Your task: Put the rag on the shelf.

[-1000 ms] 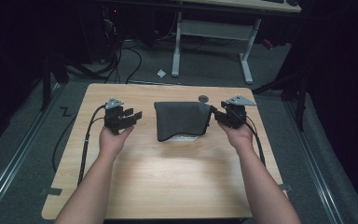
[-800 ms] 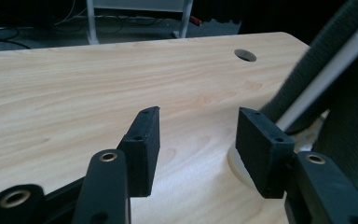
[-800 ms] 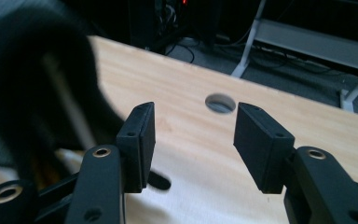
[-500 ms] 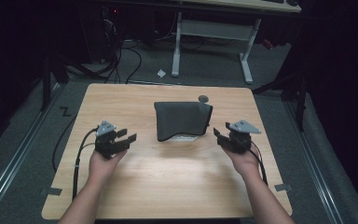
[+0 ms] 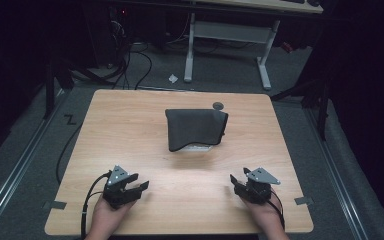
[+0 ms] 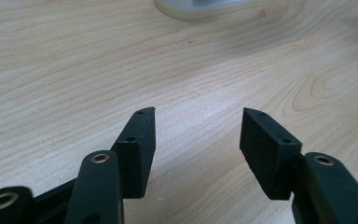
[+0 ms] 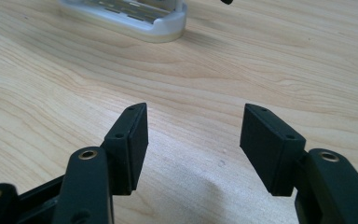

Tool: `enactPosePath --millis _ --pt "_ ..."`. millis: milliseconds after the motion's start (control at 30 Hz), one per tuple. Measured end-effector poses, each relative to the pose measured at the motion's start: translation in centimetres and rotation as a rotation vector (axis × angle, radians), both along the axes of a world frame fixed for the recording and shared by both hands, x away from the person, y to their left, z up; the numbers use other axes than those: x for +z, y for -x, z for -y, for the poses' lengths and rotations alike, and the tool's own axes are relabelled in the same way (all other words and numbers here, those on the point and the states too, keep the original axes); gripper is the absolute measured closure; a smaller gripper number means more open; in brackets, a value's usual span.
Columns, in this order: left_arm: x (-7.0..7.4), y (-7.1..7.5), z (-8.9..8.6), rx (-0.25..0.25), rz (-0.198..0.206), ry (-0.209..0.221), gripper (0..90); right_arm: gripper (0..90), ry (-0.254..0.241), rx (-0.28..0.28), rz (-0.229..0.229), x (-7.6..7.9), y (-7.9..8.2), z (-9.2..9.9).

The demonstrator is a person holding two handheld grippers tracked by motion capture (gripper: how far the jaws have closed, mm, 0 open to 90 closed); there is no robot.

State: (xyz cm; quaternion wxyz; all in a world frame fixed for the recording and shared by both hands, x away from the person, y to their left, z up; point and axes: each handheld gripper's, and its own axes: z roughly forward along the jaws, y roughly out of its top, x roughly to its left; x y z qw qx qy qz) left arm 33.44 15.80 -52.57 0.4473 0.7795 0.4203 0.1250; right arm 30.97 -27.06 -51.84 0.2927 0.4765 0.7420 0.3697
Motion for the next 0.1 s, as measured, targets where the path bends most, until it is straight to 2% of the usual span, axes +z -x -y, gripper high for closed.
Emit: enactPosePath --millis 100 --pt "-0.02 -0.11 0.06 -0.003 0.001 -0.002 45.7 41.6 0.0 0.008 -0.005 -0.14 0.0 0.03"
